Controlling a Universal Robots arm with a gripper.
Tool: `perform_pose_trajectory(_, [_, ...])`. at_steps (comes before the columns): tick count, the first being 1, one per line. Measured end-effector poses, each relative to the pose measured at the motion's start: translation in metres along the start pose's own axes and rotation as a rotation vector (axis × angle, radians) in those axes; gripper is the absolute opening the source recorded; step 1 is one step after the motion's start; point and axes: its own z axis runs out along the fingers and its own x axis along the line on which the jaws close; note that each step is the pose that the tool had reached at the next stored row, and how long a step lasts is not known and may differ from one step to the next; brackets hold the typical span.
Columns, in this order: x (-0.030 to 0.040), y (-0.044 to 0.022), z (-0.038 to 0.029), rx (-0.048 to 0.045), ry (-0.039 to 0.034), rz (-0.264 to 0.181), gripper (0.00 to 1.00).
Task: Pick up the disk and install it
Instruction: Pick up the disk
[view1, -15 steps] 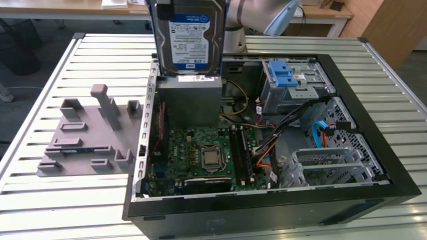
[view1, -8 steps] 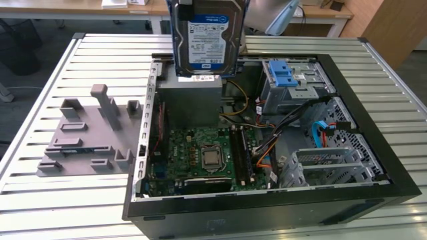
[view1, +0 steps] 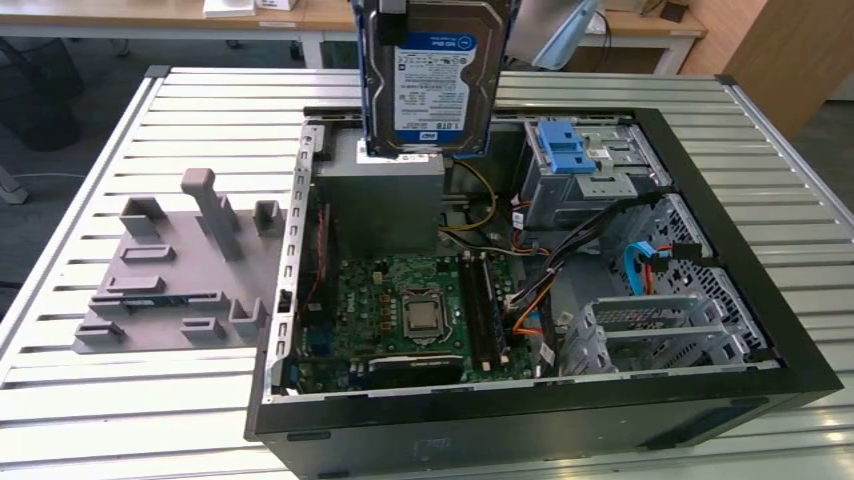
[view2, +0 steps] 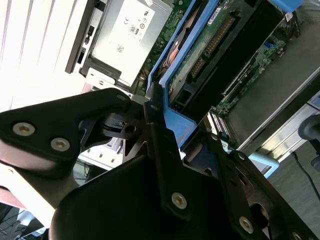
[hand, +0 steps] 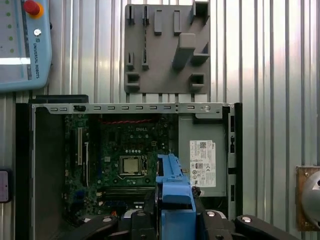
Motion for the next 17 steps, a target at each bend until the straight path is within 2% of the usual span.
perform_pose_trajectory(6, [0.0194, -0.0002, 0.0016, 0.0001, -0.0002, 0.0, 0.36])
perform_pose_trajectory(9, [0.0254, -0.0015, 0.002, 0.0001, 0.0, 0.0, 0.36])
perform_pose_trajectory(17, [0.0296, -0.0247, 0.0034, 0.0037, 0.0001, 0.0, 0.36])
